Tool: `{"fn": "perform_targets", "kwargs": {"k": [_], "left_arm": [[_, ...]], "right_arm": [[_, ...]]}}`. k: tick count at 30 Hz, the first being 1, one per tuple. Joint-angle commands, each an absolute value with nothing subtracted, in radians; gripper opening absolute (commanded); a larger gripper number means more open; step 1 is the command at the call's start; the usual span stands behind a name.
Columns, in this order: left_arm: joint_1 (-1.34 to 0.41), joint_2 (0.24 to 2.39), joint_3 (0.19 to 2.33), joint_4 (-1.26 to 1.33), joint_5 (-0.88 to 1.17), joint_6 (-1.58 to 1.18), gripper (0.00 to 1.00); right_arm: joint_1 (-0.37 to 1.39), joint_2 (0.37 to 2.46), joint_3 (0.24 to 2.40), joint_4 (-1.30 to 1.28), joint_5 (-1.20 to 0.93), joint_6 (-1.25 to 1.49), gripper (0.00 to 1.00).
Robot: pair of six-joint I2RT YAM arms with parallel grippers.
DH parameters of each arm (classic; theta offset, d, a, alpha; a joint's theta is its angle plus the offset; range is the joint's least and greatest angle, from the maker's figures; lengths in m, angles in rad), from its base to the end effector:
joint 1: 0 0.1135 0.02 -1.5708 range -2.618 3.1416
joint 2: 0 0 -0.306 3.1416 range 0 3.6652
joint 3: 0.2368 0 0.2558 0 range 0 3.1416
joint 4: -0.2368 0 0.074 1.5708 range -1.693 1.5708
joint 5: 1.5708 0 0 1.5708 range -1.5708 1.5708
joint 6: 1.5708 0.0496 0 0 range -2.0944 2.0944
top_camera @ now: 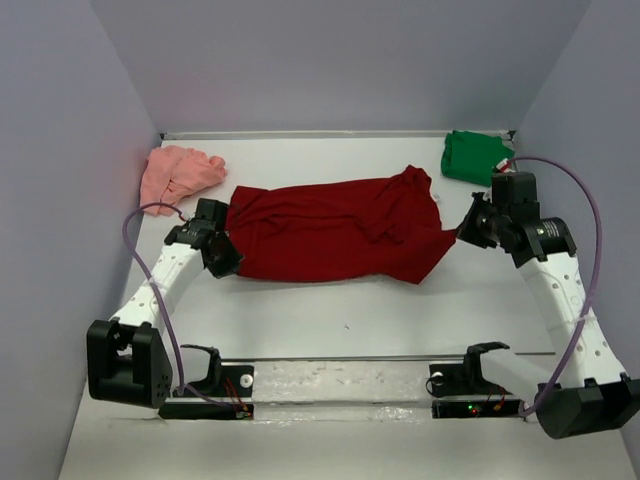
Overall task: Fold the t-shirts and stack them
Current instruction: Grap the side of the flattened tshirt closest away from the robot with both arms, then fold the other side of the tshirt into a rectangle
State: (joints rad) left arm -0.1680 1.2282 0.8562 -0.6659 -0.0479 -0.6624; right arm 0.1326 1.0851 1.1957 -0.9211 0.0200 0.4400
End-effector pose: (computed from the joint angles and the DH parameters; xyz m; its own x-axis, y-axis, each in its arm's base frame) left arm 0.2305 -0.0367 0.2608 -0.7576 -0.4946 -0.4260 -0.4095 0.8683 -0.2799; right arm 0.2012 0.0258 0.3816 -0.7003 0.3362 -0.6297 0.1987 0.9391 0.2804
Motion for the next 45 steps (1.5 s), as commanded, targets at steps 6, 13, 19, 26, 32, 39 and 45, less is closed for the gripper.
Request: {"fn": "perform_targets", "kwargs": {"k": [6, 13, 19, 26, 32, 39, 45], "left_arm": [[-0.17, 1.152, 0.836, -0.719, -0.009, -0.641, 0.0], [-0.17, 1.143, 0.835, -0.727, -0.005, -0.63, 0.0], [-0.17, 1.14, 0.834, -0.732, 0.032, -0.627, 0.0], [-0.17, 1.16, 0.854, -0.738, 0.038, -0.624, 0.0], [-0.17, 1.203, 0.89, -0.723, 0.038, -0.611, 0.0], [-0.17, 1.337, 1.008, -0.712, 0.032, -0.583, 0.0], [-0.169, 1.488, 1.144, -0.71, 0.02, -0.56, 0.0]], "right_arm": [[0.138, 0.895, 1.27, -1.153, 0.048, 0.489, 0.0], [0.138, 0.805, 1.238, -1.238, 0.094, 0.489, 0.0], [0.138, 0.805, 1.275, -1.275, 0.075, 0.497, 0.0], [0.138, 0.838, 1.327, -1.289, 0.067, 0.488, 0.0], [0.138, 0.871, 1.299, -1.247, 0.101, 0.489, 0.0], [0.138, 1.011, 1.364, -1.177, 0.156, 0.48, 0.0], [0.138, 1.153, 1.407, -1.089, 0.147, 0.469, 0.0]]}}
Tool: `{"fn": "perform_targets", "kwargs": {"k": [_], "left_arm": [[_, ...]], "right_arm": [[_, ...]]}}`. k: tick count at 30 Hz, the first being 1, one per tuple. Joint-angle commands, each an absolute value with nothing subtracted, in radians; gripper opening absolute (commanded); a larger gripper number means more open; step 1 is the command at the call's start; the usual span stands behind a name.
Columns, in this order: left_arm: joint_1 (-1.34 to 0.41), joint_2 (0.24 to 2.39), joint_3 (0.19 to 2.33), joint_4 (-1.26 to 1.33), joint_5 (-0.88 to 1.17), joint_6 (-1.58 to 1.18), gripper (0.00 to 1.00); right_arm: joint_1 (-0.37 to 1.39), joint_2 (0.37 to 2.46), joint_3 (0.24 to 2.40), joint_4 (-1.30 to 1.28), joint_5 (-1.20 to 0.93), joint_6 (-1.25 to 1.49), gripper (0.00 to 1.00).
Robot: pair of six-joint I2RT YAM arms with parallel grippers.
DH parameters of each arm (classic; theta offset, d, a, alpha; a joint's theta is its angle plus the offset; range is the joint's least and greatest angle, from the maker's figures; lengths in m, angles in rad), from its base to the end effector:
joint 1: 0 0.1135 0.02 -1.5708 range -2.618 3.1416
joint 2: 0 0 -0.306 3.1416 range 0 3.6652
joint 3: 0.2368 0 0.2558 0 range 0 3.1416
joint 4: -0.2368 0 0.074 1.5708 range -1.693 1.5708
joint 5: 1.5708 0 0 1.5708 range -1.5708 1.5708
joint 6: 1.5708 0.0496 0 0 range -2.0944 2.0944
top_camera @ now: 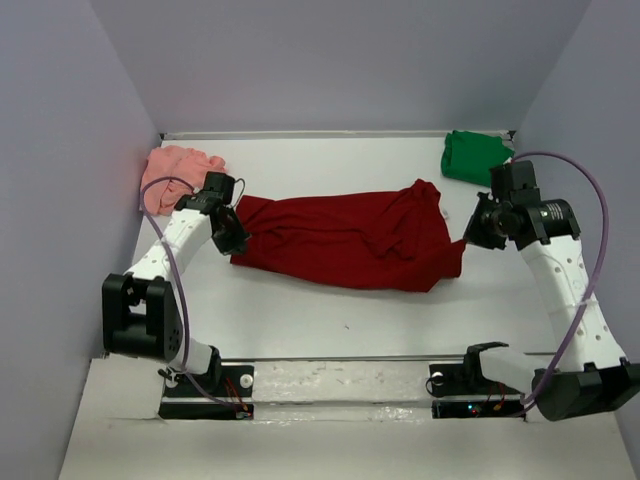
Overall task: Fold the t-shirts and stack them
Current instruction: Fold the other side of the tshirt into a rectangle
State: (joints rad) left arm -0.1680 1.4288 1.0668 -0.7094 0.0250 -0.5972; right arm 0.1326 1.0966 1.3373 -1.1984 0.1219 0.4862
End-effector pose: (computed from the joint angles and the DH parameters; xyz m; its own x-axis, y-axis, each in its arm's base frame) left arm 0.2854 -0.0497 0.2760 -0.8163 -0.4317 -0.3837 -0.3387 0.8959 -0.2874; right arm 0.1776 0.0176 0.4025 -0.7456 0.3685 -0.5552 0.3241 0.9286 0.1809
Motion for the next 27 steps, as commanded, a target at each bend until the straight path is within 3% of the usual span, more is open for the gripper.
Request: {"fn": "perform_targets", "kwargs": {"k": [1, 13, 27], "left_arm": [[-0.169, 1.502, 1.166, -0.706, 0.028, -0.555, 0.0], [-0.16, 1.658, 1.278, -0.699, 0.011, -0.529, 0.0], [-0.106, 1.545, 1.189, -0.715, -0.044, -0.52, 0.0]], "right_arm": [[0.138, 1.172, 1.425, -1.08, 0.141, 0.465, 0.0], [0.138, 1.4, 1.594, -1.057, 0.208, 0.442, 0.0], [0.138, 1.555, 1.671, -1.028, 0.267, 0.422, 0.0]]}}
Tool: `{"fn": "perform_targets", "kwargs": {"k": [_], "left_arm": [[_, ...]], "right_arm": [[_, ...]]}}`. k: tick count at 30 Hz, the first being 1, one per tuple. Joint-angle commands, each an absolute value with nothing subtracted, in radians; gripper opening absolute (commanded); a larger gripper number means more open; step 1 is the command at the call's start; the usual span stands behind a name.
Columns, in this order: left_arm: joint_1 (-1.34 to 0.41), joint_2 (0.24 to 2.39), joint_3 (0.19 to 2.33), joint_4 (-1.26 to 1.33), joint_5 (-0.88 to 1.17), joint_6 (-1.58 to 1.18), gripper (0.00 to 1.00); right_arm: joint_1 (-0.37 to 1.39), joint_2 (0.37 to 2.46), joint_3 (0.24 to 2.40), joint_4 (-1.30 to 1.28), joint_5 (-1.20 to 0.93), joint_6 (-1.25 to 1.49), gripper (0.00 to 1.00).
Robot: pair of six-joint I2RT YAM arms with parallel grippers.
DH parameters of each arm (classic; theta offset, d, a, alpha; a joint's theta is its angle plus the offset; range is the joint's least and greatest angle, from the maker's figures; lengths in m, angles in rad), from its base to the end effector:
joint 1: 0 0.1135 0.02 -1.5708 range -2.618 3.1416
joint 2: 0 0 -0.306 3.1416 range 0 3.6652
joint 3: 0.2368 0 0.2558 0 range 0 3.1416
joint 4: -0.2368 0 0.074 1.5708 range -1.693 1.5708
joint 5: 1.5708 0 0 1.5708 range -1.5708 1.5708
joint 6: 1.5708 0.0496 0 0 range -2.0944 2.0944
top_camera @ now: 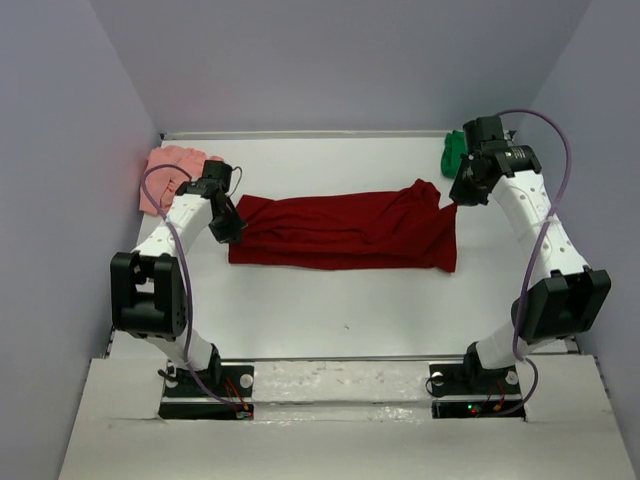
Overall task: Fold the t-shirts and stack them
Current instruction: Fold the other side of the tshirt into a rectangle
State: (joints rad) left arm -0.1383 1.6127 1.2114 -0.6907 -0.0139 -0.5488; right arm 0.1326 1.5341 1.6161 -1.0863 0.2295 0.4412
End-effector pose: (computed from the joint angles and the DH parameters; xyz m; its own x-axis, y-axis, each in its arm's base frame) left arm 0.3389 -0.0465 0.2676 -0.8186 -0.4127 -0.3995 -0.3464 0.9095 -0.2298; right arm 0.3160 0.0308 0.3963 -0.7596 0.3182 -0.5673 0.3502 0.9350 0.0556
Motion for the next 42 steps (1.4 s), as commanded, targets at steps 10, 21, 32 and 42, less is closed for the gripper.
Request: {"fn": "perform_targets", "kwargs": {"k": [10, 21, 32, 42], "left_arm": [[-0.067, 1.52, 1.183, -0.723, -0.038, -0.502, 0.0], [-0.067, 1.418, 1.167, -0.768, -0.014, -0.509, 0.0], [-0.064, 1.342, 1.085, -0.773, -0.049, -0.535, 0.0], [-0.061, 1.39, 1.069, -0.755, -0.064, -0.522, 0.0]], "right_arm": [[0.127, 1.64, 1.744, -1.035, 0.279, 0.391, 0.0], [0.118, 1.594, 1.836, -1.095, 0.267, 0.374, 0.0], [0.077, 1.6, 1.705, -1.051, 0.259, 0.371, 0.0], [0.032, 1.629, 1.687, -1.022, 0.255, 0.36, 0.0]]}}
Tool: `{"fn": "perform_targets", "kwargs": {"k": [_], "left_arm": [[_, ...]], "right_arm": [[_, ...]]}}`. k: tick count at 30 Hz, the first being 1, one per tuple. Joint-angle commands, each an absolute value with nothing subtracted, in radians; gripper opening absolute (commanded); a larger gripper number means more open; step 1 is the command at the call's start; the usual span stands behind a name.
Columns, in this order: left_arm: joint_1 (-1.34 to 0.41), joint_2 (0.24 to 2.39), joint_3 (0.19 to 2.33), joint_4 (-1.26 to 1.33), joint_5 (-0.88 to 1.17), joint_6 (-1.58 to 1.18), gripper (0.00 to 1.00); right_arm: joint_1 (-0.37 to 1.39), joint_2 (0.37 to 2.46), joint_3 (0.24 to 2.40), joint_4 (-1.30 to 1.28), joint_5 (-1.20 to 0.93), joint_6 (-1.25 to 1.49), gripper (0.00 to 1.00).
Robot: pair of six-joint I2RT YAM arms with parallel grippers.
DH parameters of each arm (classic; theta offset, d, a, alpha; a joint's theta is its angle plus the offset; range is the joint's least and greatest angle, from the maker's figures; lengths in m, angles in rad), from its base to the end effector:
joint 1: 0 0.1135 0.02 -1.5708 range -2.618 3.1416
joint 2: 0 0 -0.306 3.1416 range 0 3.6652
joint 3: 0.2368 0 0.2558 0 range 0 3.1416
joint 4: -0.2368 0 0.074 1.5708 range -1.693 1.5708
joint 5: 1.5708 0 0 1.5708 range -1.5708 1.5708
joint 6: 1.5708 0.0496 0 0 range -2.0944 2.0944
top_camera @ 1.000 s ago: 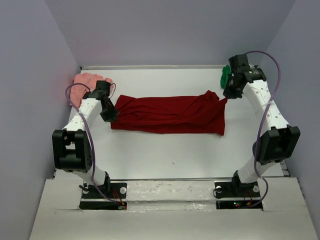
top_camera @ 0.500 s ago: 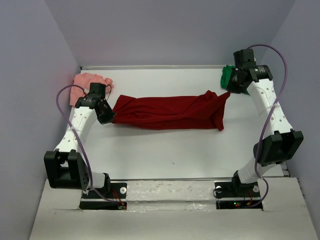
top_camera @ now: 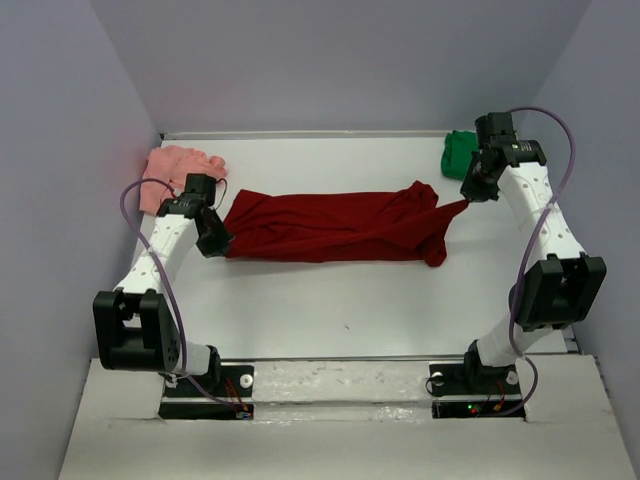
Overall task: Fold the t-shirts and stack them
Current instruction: Fold the other side of the tshirt into a rectangle
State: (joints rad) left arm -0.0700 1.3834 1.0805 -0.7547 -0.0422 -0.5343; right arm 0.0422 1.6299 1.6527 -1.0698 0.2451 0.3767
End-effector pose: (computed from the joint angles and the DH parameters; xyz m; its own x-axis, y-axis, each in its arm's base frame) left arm 0.2784 -0.0174 0.2896 -0.7730 -0.4558 -0.4413 -0.4002 0.8900 -0.2184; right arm 0.3466 0.0026 0.3789 -0.7749 0.3245 -0.5424 0.3930 0.9195 -0.0114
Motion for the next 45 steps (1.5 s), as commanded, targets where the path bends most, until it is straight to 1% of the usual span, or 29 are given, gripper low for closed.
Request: {"fn": "perform_targets", "kwargs": {"k": [1, 11, 21, 27, 32, 34, 38, 45], "left_arm": [[-0.061, 1.388, 1.069, -0.758, -0.071, -0.522, 0.0], [-0.049, 1.394, 1.075, -0.767, -0.086, -0.509, 0.0], [-0.049, 1.396, 1.088, -0.779, -0.08, -0.514, 0.0], [-0.051, 1.35, 1.043, -0.773, -0.02, -0.546, 0.0], [-0.052, 1.301, 0.987, -0.776, 0.041, -0.569, 0.0], [-0.052, 1.281, 0.979, -0.781, 0.069, -0.569, 0.04], [-0.054, 1.264, 0.977, -0.79, 0.077, -0.569, 0.16], [-0.054, 1.267, 0.956, -0.779, 0.068, -0.568, 0.17]], "right_arm": [[0.032, 1.632, 1.698, -1.022, 0.256, 0.356, 0.0], [0.032, 1.678, 1.764, -1.04, 0.233, 0.351, 0.0], [0.032, 1.667, 1.756, -1.031, 0.222, 0.342, 0.0], [0.032, 1.649, 1.766, -1.038, 0.195, 0.336, 0.0], [0.032, 1.608, 1.714, -1.023, 0.176, 0.334, 0.0], [0.032, 1.597, 1.709, -1.02, 0.173, 0.331, 0.0], [0.032, 1.597, 1.724, -1.023, 0.164, 0.33, 0.0], [0.032, 1.595, 1.743, -1.031, 0.164, 0.328, 0.0]]}}
